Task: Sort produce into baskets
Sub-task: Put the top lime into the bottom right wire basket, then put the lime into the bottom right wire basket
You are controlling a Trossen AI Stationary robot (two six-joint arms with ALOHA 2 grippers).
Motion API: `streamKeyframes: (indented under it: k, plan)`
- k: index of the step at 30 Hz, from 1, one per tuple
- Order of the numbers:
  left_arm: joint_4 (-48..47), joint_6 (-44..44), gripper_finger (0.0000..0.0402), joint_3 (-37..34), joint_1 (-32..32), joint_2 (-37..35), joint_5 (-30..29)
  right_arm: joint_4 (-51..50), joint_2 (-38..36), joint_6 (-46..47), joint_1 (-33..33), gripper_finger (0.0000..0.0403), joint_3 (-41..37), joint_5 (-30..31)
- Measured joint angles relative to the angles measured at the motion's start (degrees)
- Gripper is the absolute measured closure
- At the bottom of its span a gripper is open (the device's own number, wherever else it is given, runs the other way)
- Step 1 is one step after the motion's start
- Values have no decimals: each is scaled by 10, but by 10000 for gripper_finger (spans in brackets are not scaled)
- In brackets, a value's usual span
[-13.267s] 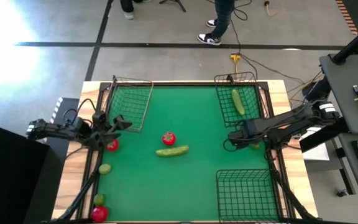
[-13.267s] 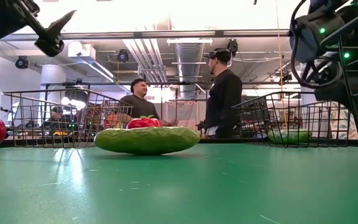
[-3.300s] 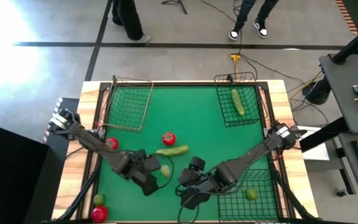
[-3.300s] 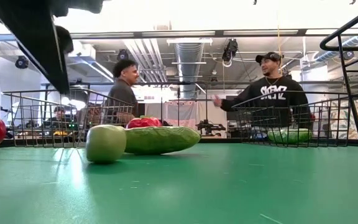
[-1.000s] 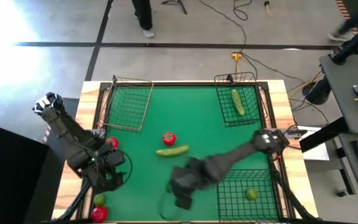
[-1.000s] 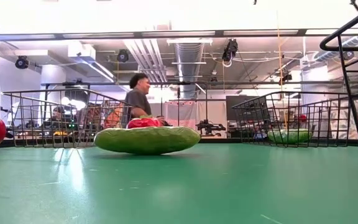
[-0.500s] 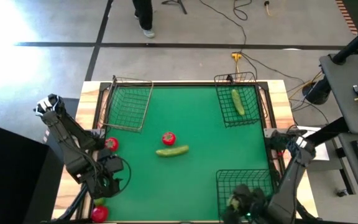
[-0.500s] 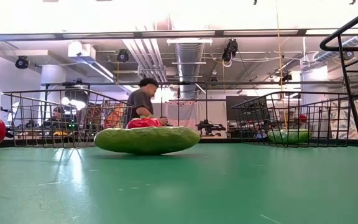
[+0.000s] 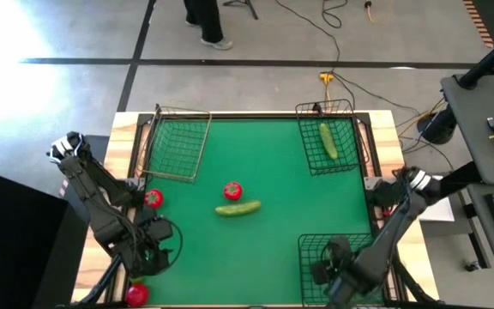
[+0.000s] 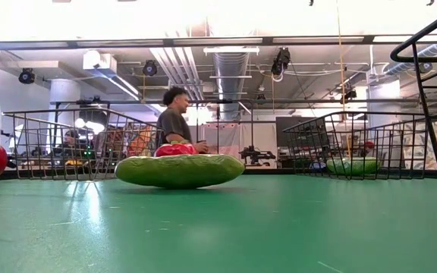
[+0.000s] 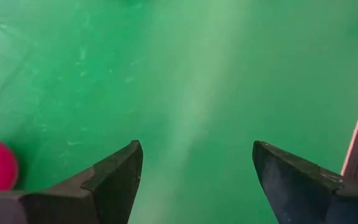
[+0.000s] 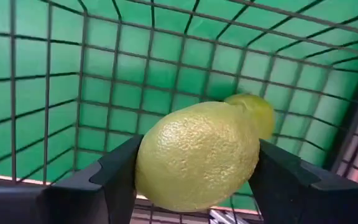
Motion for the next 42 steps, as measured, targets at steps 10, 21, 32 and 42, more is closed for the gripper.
streamKeyframes:
  k: [10, 21, 32, 42]
  plan:
    - [47, -23, 116, 0, 1, 20, -67, 245, -39, 2, -6, 144, -179, -13]
    - [72, 59, 115, 0, 4, 33, -22, 235, -33, -10, -10, 66, -181, -39]
    - [60, 36, 115, 6, -7, 0, 206, 18, -33, -51, -10, 49, 38, 8]
    - [60, -50, 115, 3, -16, 37, 301, -56, -26, -123, -26, 75, 175, 269]
